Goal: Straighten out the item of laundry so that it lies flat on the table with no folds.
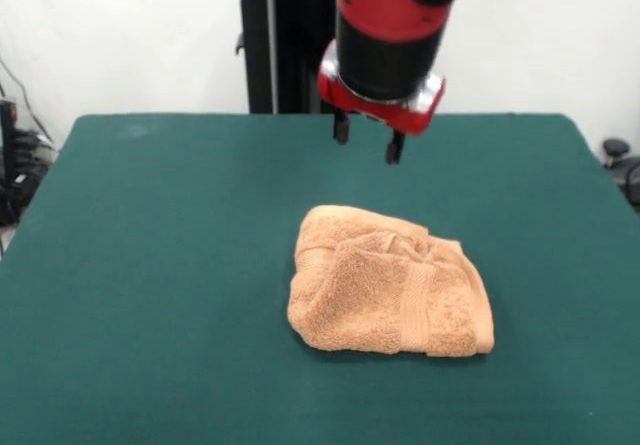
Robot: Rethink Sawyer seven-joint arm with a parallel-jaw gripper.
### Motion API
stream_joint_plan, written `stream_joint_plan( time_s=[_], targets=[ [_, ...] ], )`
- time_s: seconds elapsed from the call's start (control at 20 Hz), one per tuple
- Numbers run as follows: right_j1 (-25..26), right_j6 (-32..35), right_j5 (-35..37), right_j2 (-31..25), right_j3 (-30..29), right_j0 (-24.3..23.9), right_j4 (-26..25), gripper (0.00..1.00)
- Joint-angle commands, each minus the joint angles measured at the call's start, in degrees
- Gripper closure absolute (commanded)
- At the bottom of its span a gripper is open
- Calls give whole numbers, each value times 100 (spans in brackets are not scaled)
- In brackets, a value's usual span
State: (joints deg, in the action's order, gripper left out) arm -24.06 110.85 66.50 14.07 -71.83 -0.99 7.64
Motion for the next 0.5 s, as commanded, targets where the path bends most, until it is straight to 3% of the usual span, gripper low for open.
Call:
stream_joint_plan(
  time_s=[0.05,0.3,0.5],
  targets=[
    [564,1451,336,-439,694,298,171,0],
    [746,1678,1044,-320,1186,374,231,0],
    [446,1596,838,-182,1044,491,201,0]
  ],
)
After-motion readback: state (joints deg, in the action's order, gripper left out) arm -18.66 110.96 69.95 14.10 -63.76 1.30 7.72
